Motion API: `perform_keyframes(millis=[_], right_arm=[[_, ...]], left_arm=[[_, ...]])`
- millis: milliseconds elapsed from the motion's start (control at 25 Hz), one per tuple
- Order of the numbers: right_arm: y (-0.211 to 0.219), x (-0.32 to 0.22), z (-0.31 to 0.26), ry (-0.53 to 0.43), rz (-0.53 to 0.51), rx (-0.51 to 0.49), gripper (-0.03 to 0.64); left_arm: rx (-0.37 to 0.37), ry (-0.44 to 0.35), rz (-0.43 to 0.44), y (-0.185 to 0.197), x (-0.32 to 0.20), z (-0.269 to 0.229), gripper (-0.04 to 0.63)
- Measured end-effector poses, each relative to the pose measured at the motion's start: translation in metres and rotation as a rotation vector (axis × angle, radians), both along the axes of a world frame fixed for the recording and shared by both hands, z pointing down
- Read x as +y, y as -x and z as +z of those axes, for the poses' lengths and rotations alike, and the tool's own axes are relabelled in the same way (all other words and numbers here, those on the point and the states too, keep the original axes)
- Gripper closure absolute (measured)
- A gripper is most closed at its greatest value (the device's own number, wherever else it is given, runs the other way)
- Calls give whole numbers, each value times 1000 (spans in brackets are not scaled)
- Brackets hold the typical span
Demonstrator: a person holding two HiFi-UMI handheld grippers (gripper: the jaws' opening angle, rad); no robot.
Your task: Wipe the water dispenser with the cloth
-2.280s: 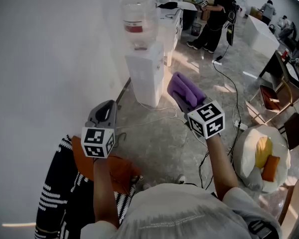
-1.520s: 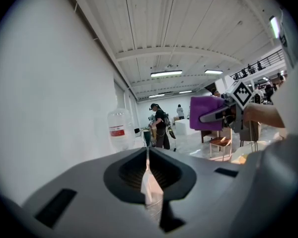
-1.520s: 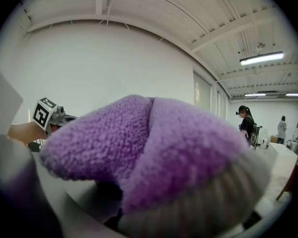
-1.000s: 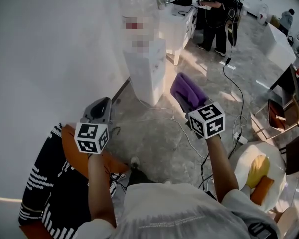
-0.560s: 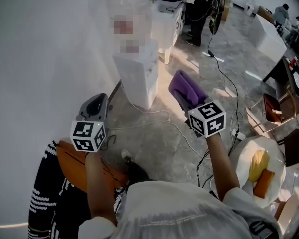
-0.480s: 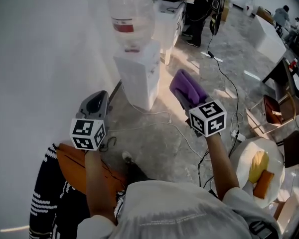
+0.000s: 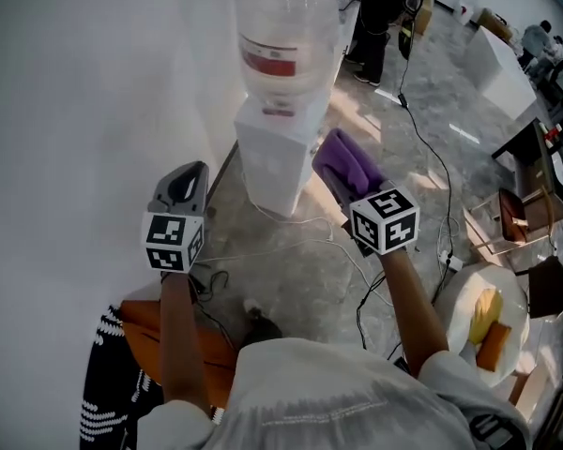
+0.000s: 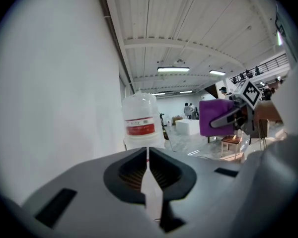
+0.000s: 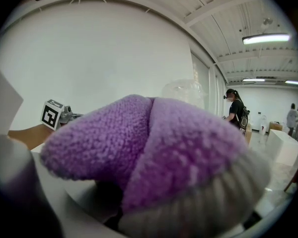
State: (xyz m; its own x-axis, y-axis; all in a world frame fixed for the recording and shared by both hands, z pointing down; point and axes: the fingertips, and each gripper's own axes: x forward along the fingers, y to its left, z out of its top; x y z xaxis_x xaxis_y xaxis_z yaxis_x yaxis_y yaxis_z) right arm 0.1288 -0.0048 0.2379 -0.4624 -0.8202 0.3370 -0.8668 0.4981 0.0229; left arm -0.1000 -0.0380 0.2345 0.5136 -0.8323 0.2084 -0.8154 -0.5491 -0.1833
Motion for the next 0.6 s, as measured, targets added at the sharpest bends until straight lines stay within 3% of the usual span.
perform_keyframes(millis=[280, 440, 600], right_arm=[[64, -88, 44, 64, -9, -6, 549], [93, -132, 85, 109, -74, 12, 549], [120, -179, 131, 153, -120, 32, 549]], left_arm=[[35, 20, 24, 41, -84, 23, 571], [55, 86, -14, 54, -116, 58, 571], [20, 144, -77, 71, -140, 97, 571]])
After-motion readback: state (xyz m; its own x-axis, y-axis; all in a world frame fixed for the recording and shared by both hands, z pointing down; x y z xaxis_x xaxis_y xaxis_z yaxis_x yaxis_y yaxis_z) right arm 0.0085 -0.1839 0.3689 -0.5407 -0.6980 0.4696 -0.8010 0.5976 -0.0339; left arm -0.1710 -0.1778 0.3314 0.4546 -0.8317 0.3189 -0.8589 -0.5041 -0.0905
